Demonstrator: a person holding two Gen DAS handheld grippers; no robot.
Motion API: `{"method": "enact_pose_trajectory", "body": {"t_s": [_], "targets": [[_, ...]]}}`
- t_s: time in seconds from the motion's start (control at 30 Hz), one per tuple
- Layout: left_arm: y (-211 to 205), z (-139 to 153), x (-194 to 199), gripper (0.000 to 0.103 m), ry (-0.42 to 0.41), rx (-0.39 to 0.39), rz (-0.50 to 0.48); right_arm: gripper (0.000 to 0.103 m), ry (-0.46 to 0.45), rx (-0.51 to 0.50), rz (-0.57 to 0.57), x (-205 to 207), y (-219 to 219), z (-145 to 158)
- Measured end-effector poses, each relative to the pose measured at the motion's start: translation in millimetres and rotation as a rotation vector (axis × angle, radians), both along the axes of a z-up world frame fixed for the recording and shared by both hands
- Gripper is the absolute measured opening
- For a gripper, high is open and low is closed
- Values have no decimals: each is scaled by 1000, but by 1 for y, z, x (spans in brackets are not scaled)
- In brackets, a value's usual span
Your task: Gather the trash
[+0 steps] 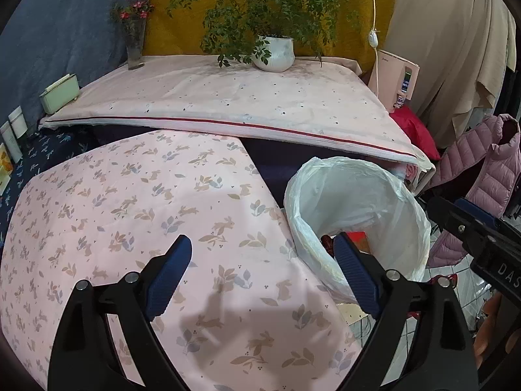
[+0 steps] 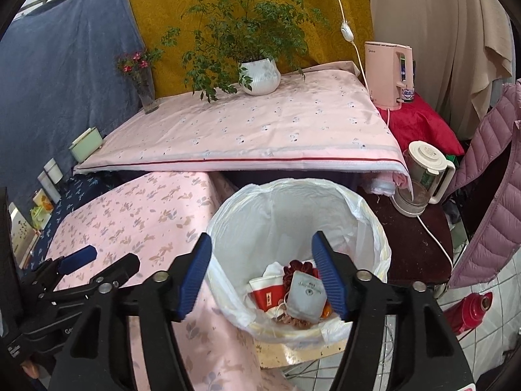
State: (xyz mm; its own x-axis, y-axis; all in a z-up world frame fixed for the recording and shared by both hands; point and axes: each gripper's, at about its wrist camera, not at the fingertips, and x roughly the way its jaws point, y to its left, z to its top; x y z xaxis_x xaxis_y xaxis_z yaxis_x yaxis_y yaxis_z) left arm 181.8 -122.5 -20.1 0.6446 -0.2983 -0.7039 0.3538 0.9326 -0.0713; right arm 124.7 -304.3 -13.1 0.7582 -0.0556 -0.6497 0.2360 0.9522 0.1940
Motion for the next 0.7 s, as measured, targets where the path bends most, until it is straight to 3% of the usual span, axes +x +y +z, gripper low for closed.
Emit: {"method": "enact_pose_trajectory", "body": {"t_s": [0.23,0.4,0.5,0.7], "targets": [[14,-8,-13,90,5,3,31,83,20,-57,-12,-16,13,-8],[20,-11,-22,93,-2,22,53,86,29,-62,-14,-24,17,-12],[22,-12,-29,94,-9,28,61,97,48,-73,-10,-29,20,-17],[23,-21,-37,94,12,40,60,97,61,-103,-3,-37,28,-27]]}}
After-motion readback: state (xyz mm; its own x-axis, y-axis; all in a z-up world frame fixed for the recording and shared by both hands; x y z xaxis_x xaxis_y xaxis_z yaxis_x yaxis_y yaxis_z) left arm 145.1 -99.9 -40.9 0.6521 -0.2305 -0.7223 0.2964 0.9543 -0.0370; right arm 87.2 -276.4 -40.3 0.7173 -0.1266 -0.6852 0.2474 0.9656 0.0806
